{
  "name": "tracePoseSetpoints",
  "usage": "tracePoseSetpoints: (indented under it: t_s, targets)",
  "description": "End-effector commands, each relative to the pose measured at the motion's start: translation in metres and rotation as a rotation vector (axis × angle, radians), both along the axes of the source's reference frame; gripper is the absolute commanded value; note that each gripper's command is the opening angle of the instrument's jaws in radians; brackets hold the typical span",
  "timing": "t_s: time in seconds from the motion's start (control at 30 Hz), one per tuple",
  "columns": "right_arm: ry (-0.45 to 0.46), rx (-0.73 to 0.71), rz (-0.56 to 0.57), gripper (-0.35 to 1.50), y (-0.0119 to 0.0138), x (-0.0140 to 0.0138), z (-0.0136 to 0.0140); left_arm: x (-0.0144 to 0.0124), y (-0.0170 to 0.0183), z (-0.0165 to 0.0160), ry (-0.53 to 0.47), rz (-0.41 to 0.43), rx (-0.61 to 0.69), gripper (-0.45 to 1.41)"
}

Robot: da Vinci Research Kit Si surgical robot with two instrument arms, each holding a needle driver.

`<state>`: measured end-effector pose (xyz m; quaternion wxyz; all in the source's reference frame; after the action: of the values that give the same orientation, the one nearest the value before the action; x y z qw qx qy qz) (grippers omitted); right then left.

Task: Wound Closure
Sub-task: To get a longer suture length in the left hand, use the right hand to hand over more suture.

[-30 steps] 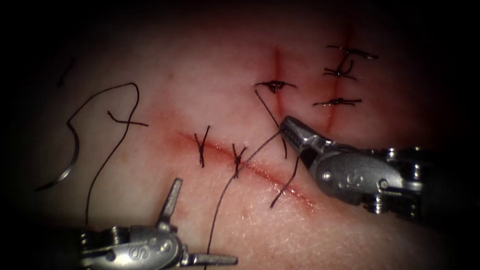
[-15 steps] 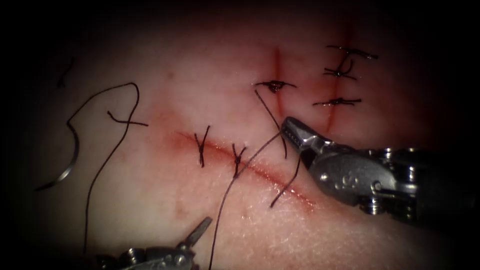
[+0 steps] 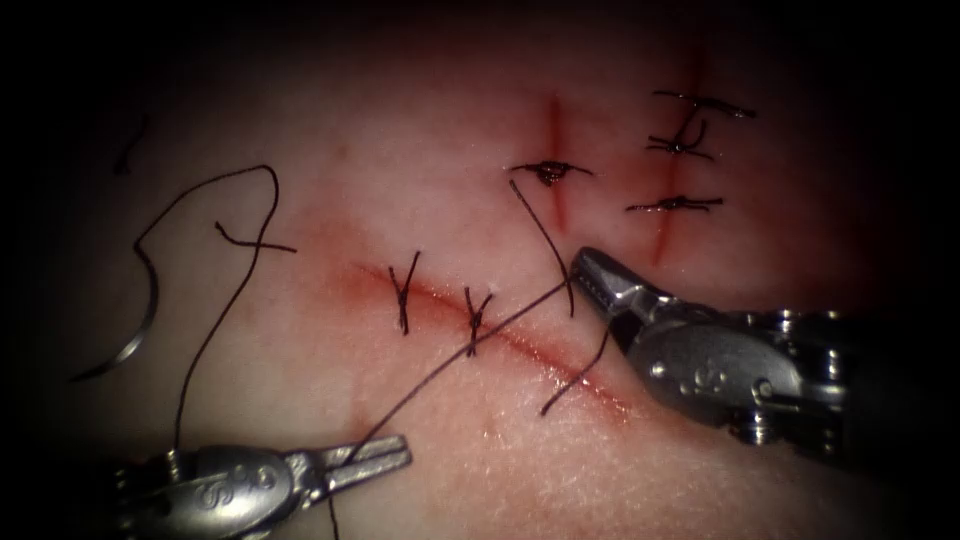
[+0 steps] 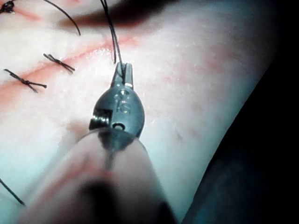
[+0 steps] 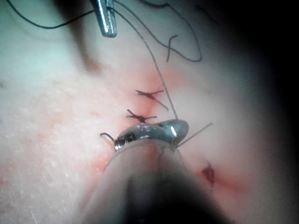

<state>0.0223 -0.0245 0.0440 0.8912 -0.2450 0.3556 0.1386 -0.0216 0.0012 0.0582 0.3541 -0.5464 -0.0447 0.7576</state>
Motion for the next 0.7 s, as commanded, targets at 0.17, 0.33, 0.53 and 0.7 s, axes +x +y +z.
tracePoseSetpoints:
  t_s: [0.17, 0.33, 0.53, 0.7]
  targets:
    - [0.248, 0.239, 0.16, 1.48, -0.0018, -0.0015, -0.0028, 0.0013, 0.0023, 0.0009, 0.079, -0.006, -0.053, -0.45]
    - [0.366, 0.357, 0.176, 1.48, -0.0014, -0.0036, -0.0055, 0.0041, 0.0041, 0.0019, 0.155, -0.027, -0.112, -0.45]
    - [0.5, 0.384, -0.023, -0.35, 0.0036, -0.0046, -0.0068, 0.0049, 0.0048, 0.0019, 0.202, 0.014, -0.172, -0.45]
    - [0.499, 0.387, -0.206, -0.35, 0.0091, -0.0042, -0.0053, 0.0047, 0.0052, 0.0016, 0.2, 0.094, -0.268, -0.45]
